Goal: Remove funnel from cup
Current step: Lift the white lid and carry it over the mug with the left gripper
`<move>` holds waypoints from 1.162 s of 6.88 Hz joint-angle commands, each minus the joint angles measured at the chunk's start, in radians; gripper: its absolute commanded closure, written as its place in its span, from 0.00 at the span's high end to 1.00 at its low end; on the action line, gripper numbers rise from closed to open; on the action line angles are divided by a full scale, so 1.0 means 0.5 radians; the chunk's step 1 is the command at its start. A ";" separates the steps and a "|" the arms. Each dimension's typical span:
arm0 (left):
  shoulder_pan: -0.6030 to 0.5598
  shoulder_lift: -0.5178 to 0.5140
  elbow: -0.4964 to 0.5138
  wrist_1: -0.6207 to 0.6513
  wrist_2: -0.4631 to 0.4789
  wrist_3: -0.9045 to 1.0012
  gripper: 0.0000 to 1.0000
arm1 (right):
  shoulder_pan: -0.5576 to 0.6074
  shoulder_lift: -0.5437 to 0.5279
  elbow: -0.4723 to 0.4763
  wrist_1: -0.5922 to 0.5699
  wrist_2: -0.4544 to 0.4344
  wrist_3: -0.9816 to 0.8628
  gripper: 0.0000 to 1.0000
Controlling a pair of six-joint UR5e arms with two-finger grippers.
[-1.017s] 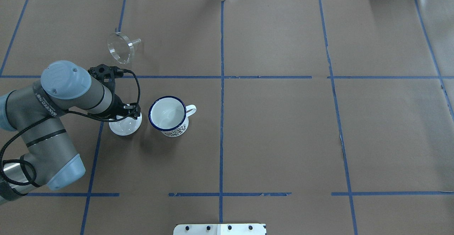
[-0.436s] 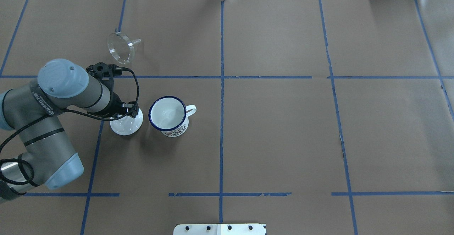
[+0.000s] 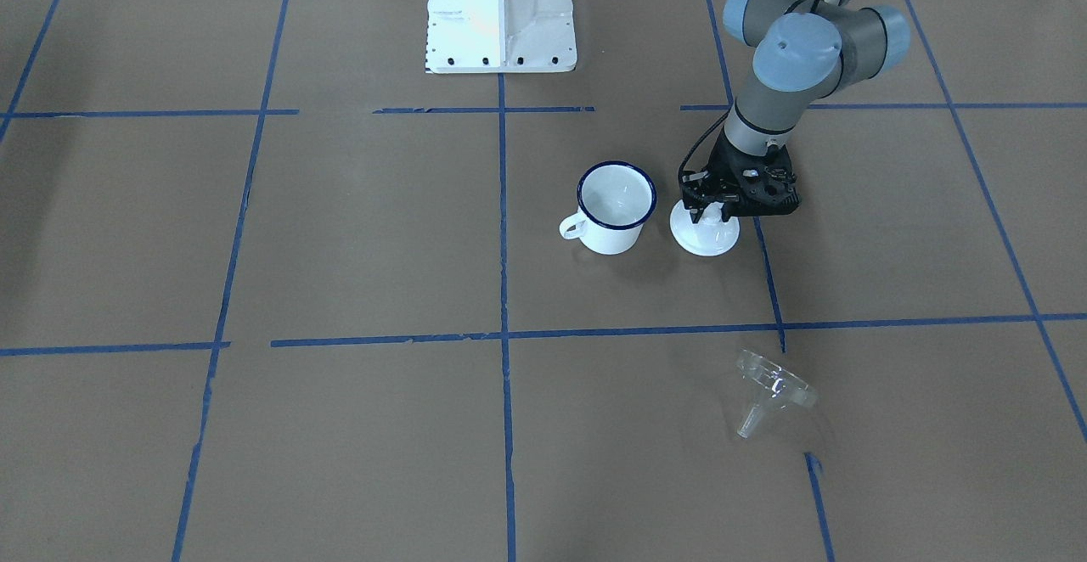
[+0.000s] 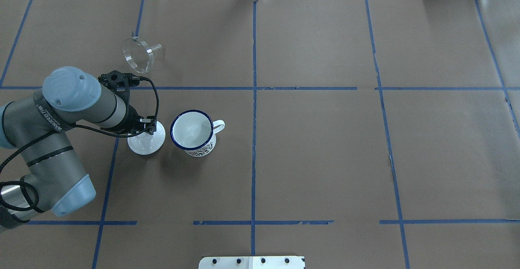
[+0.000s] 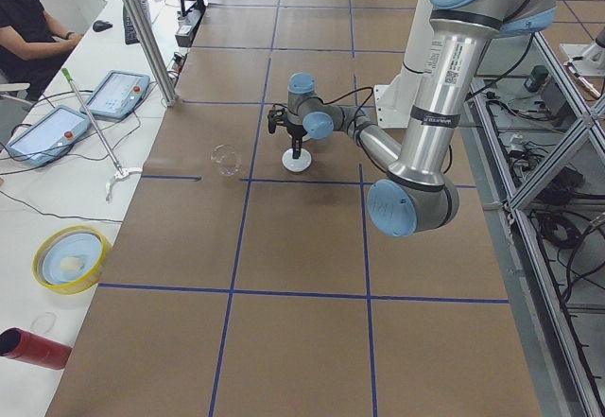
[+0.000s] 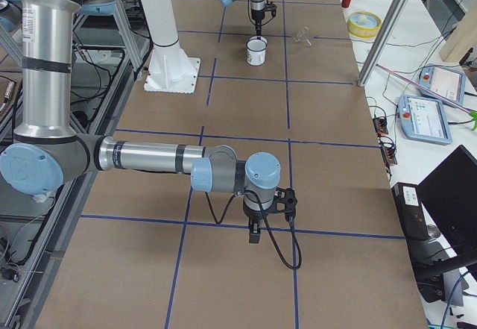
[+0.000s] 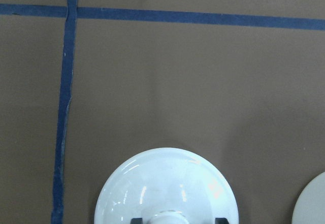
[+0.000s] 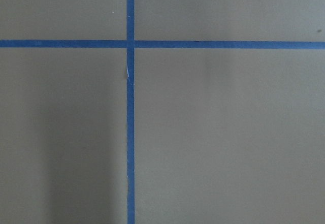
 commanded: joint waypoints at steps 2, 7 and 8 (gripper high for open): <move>-0.002 0.003 -0.001 0.000 0.000 0.000 0.37 | 0.000 0.001 -0.002 0.000 0.000 0.000 1.00; -0.118 0.034 -0.343 0.433 -0.003 0.167 0.00 | 0.000 -0.002 -0.002 0.000 0.000 0.000 1.00; -0.201 -0.069 -0.463 0.709 -0.006 0.205 0.00 | 0.000 -0.002 -0.002 0.000 0.000 0.000 1.00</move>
